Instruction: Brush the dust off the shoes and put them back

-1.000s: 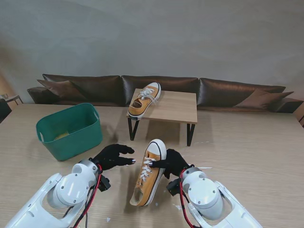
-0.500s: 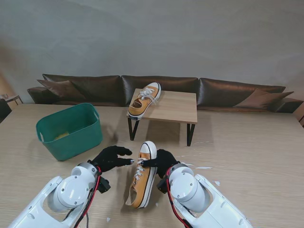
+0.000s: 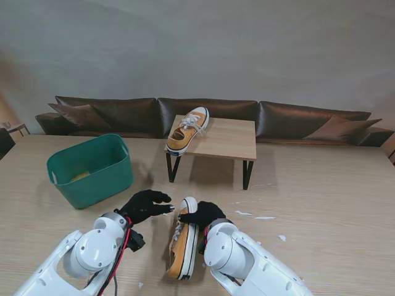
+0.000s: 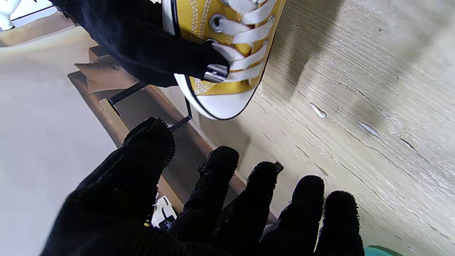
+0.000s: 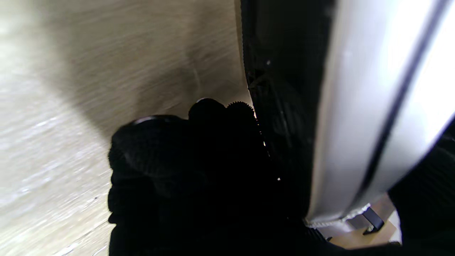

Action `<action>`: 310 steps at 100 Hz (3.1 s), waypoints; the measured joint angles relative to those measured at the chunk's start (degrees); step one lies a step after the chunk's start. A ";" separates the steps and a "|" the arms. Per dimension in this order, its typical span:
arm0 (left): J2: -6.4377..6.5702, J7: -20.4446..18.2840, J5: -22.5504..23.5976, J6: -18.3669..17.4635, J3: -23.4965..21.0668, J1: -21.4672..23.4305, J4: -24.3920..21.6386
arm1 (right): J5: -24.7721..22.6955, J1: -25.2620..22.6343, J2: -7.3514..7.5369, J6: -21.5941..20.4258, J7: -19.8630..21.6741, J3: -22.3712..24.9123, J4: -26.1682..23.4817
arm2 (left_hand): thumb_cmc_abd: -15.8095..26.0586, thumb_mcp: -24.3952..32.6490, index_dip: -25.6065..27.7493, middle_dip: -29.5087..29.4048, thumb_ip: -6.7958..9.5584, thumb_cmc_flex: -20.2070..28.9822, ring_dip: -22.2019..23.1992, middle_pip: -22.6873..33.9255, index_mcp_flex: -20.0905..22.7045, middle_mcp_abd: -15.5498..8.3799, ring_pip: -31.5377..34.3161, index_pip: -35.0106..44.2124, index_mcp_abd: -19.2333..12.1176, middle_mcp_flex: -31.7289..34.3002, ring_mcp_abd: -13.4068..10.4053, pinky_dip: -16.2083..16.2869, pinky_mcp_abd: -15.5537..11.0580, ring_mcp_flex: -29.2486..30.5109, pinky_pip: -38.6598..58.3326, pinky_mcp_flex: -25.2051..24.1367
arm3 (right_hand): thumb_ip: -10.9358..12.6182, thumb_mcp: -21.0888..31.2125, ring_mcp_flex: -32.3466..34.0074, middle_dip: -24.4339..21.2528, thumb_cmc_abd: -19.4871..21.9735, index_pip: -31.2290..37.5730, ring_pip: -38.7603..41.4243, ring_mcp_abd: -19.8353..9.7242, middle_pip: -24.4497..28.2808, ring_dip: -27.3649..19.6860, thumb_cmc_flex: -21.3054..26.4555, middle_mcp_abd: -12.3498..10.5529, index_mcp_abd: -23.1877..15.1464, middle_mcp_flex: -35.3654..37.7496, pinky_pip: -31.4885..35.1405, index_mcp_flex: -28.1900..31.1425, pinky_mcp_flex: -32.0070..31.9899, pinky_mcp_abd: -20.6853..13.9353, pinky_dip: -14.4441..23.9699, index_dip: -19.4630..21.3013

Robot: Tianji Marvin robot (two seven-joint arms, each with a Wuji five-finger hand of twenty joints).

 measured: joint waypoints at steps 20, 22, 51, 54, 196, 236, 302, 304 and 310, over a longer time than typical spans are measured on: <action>-0.26 0.63 -0.95 0.56 -0.01 0.33 -0.03 | -3.07 1.62 -0.31 3.46 0.70 -2.26 0.92 | 0.09 -0.46 0.38 0.15 0.00 0.00 0.54 0.00 0.23 0.54 0.00 0.00 0.05 0.00 0.09 0.52 0.00 0.00 0.00 -0.10 | 3.47 0.10 -0.01 -0.02 0.71 -7.48 2.58 -0.65 0.67 0.90 -3.22 -1.41 -2.37 -1.59 0.77 -0.77 0.01 0.00 0.00 1.24; -0.28 0.65 -1.01 0.64 -0.01 0.36 -0.05 | -3.32 1.84 -0.31 3.89 0.97 -2.47 0.96 | 0.15 -0.47 0.39 0.41 0.00 0.00 0.54 0.00 0.24 0.56 0.00 0.00 0.06 0.00 0.09 0.52 0.00 0.00 0.00 -0.11 | 3.47 0.11 -0.01 -0.02 1.37 -8.38 2.83 -0.76 0.66 1.03 -3.75 -1.50 -2.39 -1.95 0.94 -1.50 0.03 0.00 0.00 0.81; -0.32 0.49 -1.91 0.99 0.09 0.43 -0.23 | -5.39 5.84 1.38 8.19 9.68 -5.04 0.12 | 1.44 -1.33 1.04 0.97 0.51 0.62 0.65 0.13 0.98 1.27 0.00 0.64 0.72 0.54 0.13 0.58 0.02 0.01 -0.01 -0.21 | 5.86 -2.67 -1.21 -0.74 5.04 -10.90 3.33 -1.55 0.73 1.45 -6.79 -2.49 -5.79 -11.61 1.60 -15.66 0.12 -1.77 0.02 -7.44; -0.32 0.43 -1.96 1.00 0.12 0.38 -0.22 | -5.42 6.20 1.59 8.86 10.16 -5.30 0.05 | 1.44 -1.33 1.11 0.97 0.51 0.62 0.66 0.14 0.98 1.28 0.00 0.64 0.72 0.55 0.13 0.59 0.02 0.01 -0.01 -0.21 | 5.98 -3.96 -1.49 -0.76 5.70 -10.41 3.31 -1.64 0.91 1.45 -7.25 -2.55 -6.02 -13.23 1.60 -18.42 0.12 -2.26 0.04 -8.93; -0.40 -0.34 -3.37 1.17 1.52 -1.82 2.02 | -12.08 9.69 6.46 8.77 17.10 -5.47 0.74 | 3.59 -4.94 2.74 2.57 0.61 2.50 1.97 1.22 3.79 2.12 0.00 1.66 2.00 2.55 0.25 1.29 0.05 0.06 -0.01 -0.72 | 7.58 -5.27 -7.21 -2.96 8.50 -11.59 2.42 -5.14 1.94 2.06 -5.69 -4.37 -4.15 -18.01 1.60 -26.03 -0.10 -5.26 0.31 -18.57; -0.40 -0.55 -3.15 1.06 1.60 -2.19 2.32 | -7.93 3.80 5.47 8.68 11.31 2.18 -4.01 | 3.59 -5.01 2.73 2.57 0.61 2.50 1.97 1.03 3.71 2.12 0.00 1.66 1.85 2.55 0.25 1.32 0.06 0.06 -0.02 -0.80 | 7.57 -5.79 -12.52 -7.78 9.15 -10.99 -9.09 -3.21 -4.09 -0.88 -5.50 -4.39 -5.46 -21.46 -3.78 -26.03 -0.99 -5.10 0.23 -19.38; -0.43 1.72 1.24 -4.10 1.54 -2.49 4.59 | -16.41 -12.42 8.94 -17.12 13.93 20.26 -18.47 | 2.64 -5.04 1.63 2.35 0.61 2.48 2.28 -0.83 -2.56 -1.66 -1.90 -1.05 -1.39 -2.12 0.17 1.34 0.05 -1.76 -1.37 -2.53 | 7.57 -8.32 -26.68 -14.58 6.06 -16.57 -33.79 -0.94 -13.75 -8.73 -3.38 -5.52 -16.70 -30.71 -17.57 -23.40 -0.99 -3.31 -2.06 -11.46; -0.43 1.85 1.33 -4.29 1.54 -2.51 4.69 | -16.41 -13.01 9.11 -18.08 13.94 20.81 -18.64 | 2.30 -4.64 2.17 2.27 0.61 2.44 2.15 -0.07 -2.67 -2.00 -1.91 -1.02 -1.48 -2.65 0.02 1.28 0.03 -2.46 -1.49 -2.85 | 7.57 -7.88 -28.05 -14.81 6.05 -16.65 -35.38 -0.93 -13.46 -9.39 -3.40 -5.66 -16.85 -30.97 -18.23 -23.40 -0.99 -3.31 -2.13 -11.23; -0.43 2.12 1.92 -5.03 1.54 -2.52 4.95 | -16.36 -14.76 9.54 -20.97 13.80 22.43 -19.03 | 1.23 -3.26 1.12 1.38 0.61 2.32 1.62 -0.27 -3.80 -2.68 -2.51 -1.20 -1.59 -3.77 -0.63 1.21 -0.06 -2.83 -2.16 -3.06 | 7.57 -8.11 -28.77 -14.97 5.90 -17.20 -36.75 -0.84 -14.54 -9.94 -2.51 -5.95 -18.07 -32.17 -20.04 -23.41 -0.99 -3.30 -2.52 -10.16</action>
